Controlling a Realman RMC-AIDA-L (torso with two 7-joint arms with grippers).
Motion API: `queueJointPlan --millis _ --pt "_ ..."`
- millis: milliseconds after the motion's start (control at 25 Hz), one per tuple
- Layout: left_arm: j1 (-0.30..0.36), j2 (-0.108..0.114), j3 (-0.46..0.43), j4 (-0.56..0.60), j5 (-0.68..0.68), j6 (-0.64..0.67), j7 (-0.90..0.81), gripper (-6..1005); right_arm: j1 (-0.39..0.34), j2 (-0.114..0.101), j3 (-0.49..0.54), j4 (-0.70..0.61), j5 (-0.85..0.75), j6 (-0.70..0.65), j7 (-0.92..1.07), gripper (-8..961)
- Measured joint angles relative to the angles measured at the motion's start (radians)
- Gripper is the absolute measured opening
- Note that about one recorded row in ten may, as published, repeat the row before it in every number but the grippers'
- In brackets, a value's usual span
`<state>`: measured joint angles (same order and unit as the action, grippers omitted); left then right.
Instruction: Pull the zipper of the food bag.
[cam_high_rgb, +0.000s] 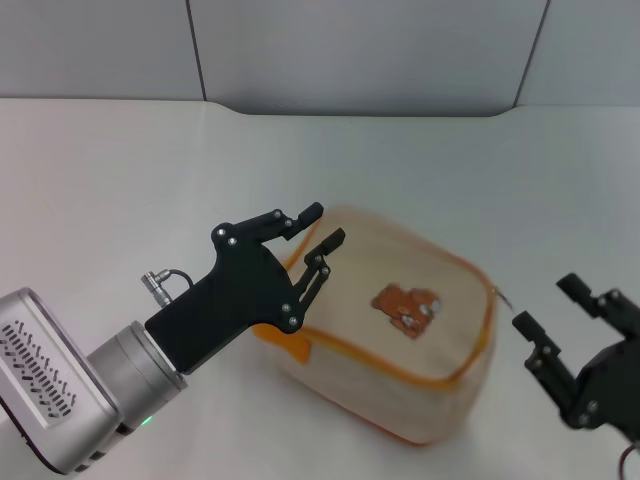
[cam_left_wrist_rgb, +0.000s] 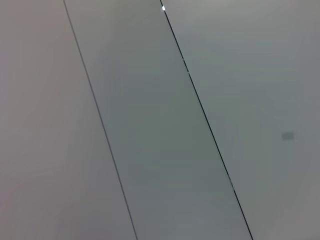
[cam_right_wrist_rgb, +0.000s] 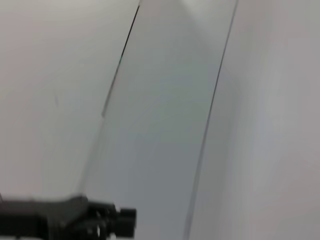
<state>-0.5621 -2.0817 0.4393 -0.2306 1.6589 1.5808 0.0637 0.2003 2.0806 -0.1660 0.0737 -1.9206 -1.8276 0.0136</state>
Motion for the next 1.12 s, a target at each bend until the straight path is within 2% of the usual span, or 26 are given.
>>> queueJointPlan --millis 80,160,200,240,360,400,440,560,680,760,880,1120 --pt "0.000 0.000 0.003 0.002 0.001 0.002 -0.021 163 0.009 0.000 -0.002 -0.036 -0.005 -0.007 0.067 313" --pt "0.000 0.002 0.010 0.009 0.006 0.010 -0.067 200 0.033 -0.001 -0.005 -0.141 -0.034 -0.036 0.265 380" --pt "0.000 0.003 0.013 0.022 0.022 0.016 -0.101 218 0.055 -0.001 -0.006 -0.233 -0.075 -0.071 0.422 427" --pt "0.002 0.005 0.015 0.045 0.050 0.028 -0.153 236 0.055 -0.001 -0.006 -0.233 -0.075 -0.071 0.422 475" --pt "0.006 0.008 0.018 0.146 0.165 0.067 -0.315 313 0.092 -0.008 -0.007 -0.364 -0.151 -0.134 0.605 600" --pt "0.006 0.008 0.030 0.226 0.244 0.097 -0.421 353 0.110 -0.015 -0.012 -0.407 -0.187 -0.160 0.671 631" --pt "0.007 0.008 0.036 0.255 0.274 0.109 -0.462 393 0.128 -0.025 -0.021 -0.443 -0.225 -0.183 0.725 663" --pt "0.006 0.009 0.120 0.427 0.416 0.190 -0.688 514 0.179 -0.054 -0.064 -0.488 -0.305 -0.224 0.823 756" --pt "0.019 0.010 0.159 0.511 0.433 0.227 -0.805 636 0.222 -0.074 -0.112 -0.500 -0.343 -0.232 0.881 809" --pt "0.029 0.010 0.162 0.532 0.434 0.242 -0.826 718 0.240 -0.077 -0.142 -0.514 -0.350 -0.231 0.903 845" --pt "0.044 0.011 0.161 0.552 0.430 0.275 -0.834 832 0.252 -0.074 -0.161 -0.532 -0.352 -0.225 0.922 845" --pt "0.059 0.012 0.153 0.556 0.426 0.286 -0.835 832 0.267 -0.072 -0.163 -0.536 -0.353 -0.226 0.925 845"
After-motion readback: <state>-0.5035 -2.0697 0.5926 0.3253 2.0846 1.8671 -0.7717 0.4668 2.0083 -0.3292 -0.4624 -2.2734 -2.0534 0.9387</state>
